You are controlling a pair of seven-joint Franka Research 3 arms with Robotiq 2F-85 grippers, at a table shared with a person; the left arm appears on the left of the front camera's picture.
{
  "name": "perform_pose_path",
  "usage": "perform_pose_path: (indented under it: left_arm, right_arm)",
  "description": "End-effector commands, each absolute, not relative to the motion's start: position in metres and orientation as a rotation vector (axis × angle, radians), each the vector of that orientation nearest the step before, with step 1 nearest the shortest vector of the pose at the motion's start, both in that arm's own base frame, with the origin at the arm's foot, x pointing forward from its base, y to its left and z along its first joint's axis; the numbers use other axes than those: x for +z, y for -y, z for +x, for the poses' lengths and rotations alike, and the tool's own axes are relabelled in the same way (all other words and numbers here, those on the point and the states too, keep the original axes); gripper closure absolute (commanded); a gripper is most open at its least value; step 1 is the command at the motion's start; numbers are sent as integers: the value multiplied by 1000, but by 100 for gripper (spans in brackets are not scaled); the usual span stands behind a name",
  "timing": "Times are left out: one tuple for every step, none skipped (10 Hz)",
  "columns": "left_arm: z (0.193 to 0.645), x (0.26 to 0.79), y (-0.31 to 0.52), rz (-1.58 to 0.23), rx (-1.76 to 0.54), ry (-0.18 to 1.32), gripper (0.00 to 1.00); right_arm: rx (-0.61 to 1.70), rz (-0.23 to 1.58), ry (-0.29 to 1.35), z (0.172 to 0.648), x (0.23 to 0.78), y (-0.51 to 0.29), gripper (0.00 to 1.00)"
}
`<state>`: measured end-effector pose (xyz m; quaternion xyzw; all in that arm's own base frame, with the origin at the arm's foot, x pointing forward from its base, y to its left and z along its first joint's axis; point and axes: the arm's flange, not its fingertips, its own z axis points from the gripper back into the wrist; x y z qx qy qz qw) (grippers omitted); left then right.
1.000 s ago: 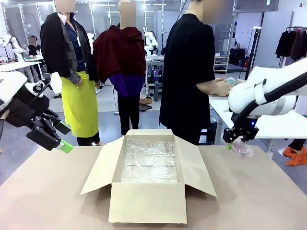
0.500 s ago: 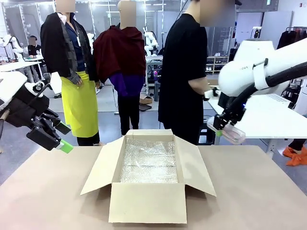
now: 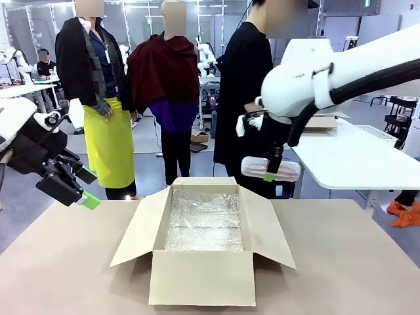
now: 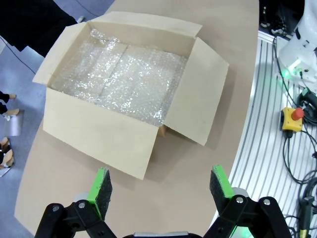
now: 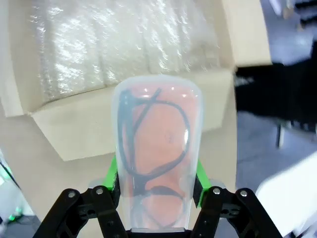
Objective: Pack the glasses set securely to prepare it for shipping.
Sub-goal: Place the Glasses case inside the Package Box.
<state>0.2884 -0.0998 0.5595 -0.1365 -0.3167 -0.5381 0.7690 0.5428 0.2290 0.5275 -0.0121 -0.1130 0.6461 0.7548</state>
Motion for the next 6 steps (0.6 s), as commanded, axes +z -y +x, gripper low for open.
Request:
perform_pose_path:
  left_arm:
    - [288,561,100,-311,-1162,698,0]
    - [288,561,100,-311,-1162,698,0]
    - [288,561,100,-311,-1162,698,0]
    - [288,561,100,-311,-1162,698,0]
    - [288,561,100,-311,-1162,698,0]
    - [288,561,100,-311,-1162,698,0]
  right_arm:
    - [1597,17,229,553,525,-251,45]
    - [1611,17,239,556,518,-276,45]
    - [1625,-12,219,557,507,-303,45]
    - [1652,-37,220,559,492,-334,45]
    - [1658,-40,228,566,479,-354,45]
    - [1653,-52,251,576,465,-368,45]
